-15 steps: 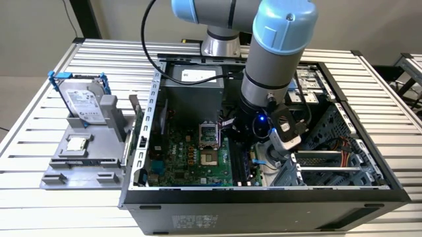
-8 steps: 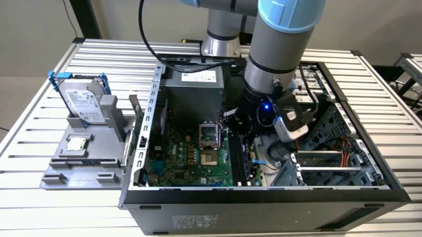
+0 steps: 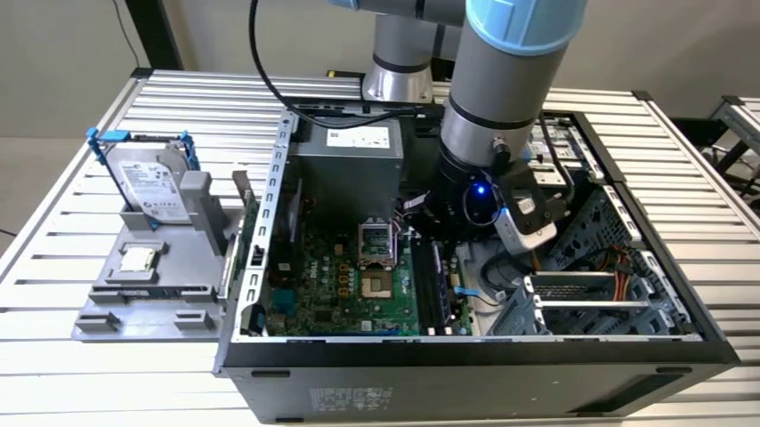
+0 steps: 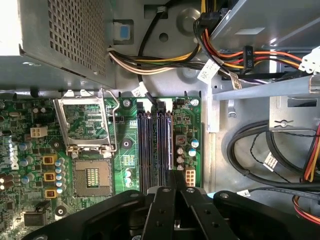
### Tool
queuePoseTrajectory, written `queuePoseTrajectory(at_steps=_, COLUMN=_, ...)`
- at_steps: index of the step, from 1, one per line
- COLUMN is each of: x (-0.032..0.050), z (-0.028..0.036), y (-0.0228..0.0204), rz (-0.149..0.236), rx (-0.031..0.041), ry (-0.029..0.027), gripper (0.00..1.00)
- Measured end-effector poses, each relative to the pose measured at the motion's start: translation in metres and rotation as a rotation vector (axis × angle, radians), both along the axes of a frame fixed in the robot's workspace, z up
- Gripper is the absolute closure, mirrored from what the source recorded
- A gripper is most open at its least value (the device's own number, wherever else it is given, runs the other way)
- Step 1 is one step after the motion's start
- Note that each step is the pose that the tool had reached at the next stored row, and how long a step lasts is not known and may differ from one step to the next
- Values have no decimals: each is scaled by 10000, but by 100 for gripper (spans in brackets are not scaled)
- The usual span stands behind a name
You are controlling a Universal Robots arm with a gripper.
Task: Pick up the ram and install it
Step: 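Insert the ram into the slot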
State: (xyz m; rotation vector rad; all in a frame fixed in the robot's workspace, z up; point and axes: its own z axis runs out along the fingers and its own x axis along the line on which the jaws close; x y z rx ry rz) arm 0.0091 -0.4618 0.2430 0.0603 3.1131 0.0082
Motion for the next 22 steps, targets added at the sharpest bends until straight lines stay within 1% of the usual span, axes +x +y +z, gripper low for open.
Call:
queuePoseTrajectory(at_steps=17, x=-2, z=0, y=0, rz=15, rx=1, ry=0, gripper=100)
queuePoseTrajectory(at_steps=18, x=-2, z=0, y=0, rz=70, rx=0, ry=0, gripper=100)
queuePoseTrajectory(at_steps=22, x=-3, z=0, y=0, rz=488, rx=0, ry=0, gripper=100)
